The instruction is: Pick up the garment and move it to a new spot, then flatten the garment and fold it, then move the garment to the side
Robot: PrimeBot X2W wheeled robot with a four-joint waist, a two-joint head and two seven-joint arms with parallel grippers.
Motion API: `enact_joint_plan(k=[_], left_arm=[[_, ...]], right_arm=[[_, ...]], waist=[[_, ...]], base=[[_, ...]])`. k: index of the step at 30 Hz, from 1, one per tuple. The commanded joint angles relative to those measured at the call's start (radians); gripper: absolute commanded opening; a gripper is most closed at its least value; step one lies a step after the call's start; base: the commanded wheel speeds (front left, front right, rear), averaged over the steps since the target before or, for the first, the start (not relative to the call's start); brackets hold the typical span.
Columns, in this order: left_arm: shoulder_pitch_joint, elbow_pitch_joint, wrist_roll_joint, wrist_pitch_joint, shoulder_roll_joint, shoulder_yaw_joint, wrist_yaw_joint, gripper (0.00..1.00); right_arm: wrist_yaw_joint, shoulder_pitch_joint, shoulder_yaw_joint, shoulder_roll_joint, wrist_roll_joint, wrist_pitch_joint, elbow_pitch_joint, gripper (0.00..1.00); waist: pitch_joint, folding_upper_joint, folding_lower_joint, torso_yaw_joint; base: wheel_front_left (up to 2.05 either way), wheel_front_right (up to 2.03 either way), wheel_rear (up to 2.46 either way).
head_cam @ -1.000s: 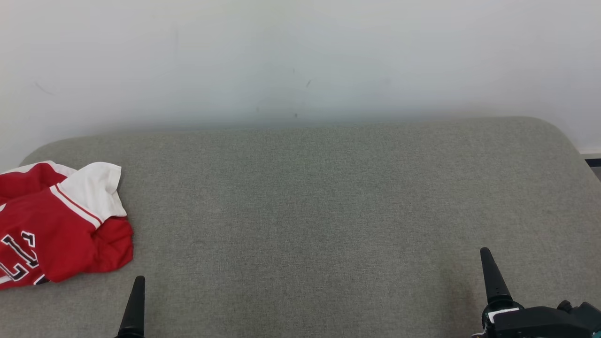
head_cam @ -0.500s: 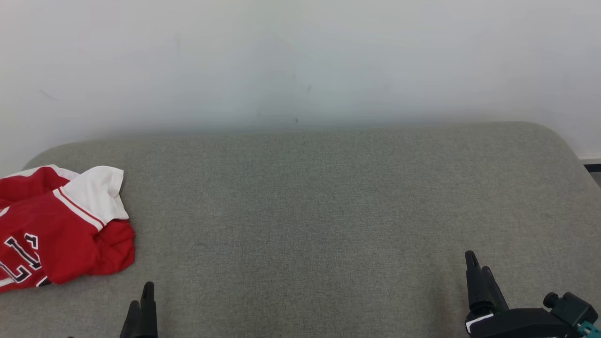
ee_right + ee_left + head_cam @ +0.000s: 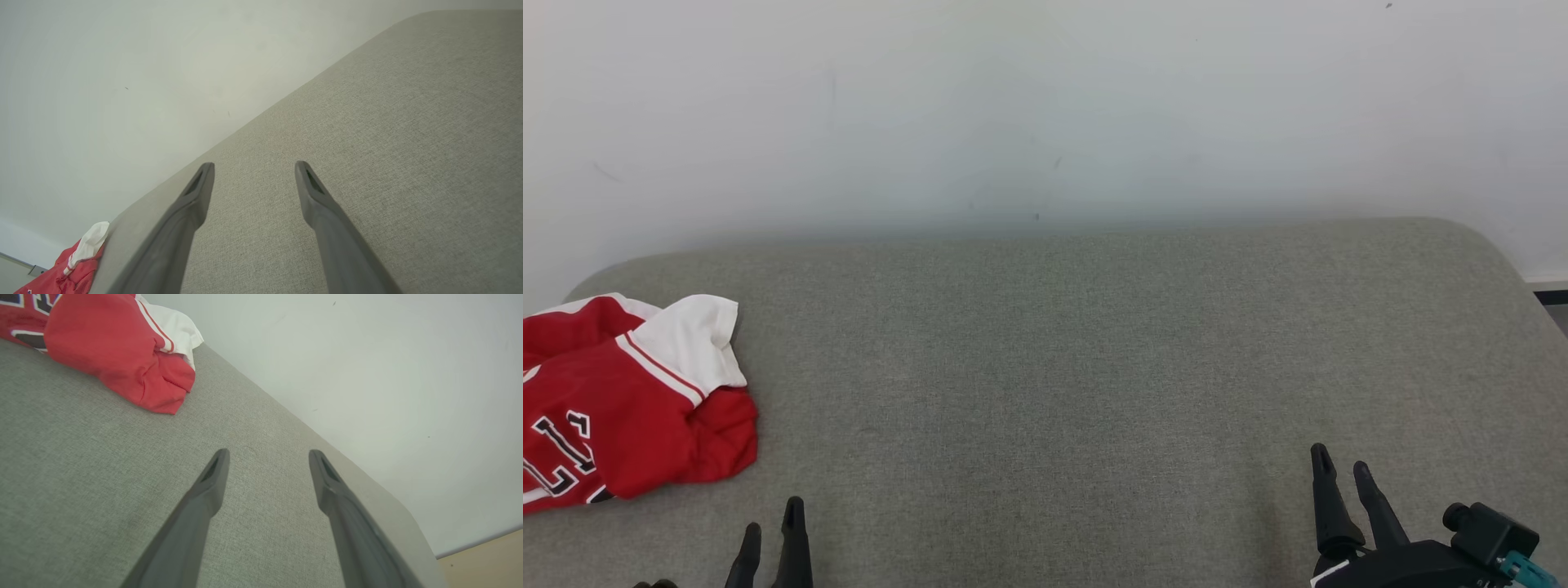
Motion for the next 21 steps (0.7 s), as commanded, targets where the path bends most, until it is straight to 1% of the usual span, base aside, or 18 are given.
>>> enact_joint_plan(k=[1, 10, 21], left_arm=[[-0.003, -0.009, 0.034, -0.011, 0.006, -0.001, 0.001, 1.0], [0.006, -0.001, 0.167, -0.036, 0.008, -0.003, -0.003, 1.0], [0.015, 0.004, 0.297, -0.063, 0.013, -0.008, -0.009, 1.0]], right_arm=[[0.002, -0.001, 0.003, -0.004, -0.034, -0.007, -0.011, 1.0], [0.002, 0.004, 0.012, -0.004, -0.154, -0.029, -0.003, 1.0], [0.003, 0.012, 0.03, -0.004, -0.271, -0.045, 0.009, 1.0]], waist=[[-0.001, 0.0, 0.0, 0.0], [-0.008, 0.0, 0.0, -0.003], [-0.016, 0.0, 0.0, -0.004]], base=[[0.0, 0.0, 0.0], [0.0, 0.0, 0.0], [0.0, 0.0, 0.0]])
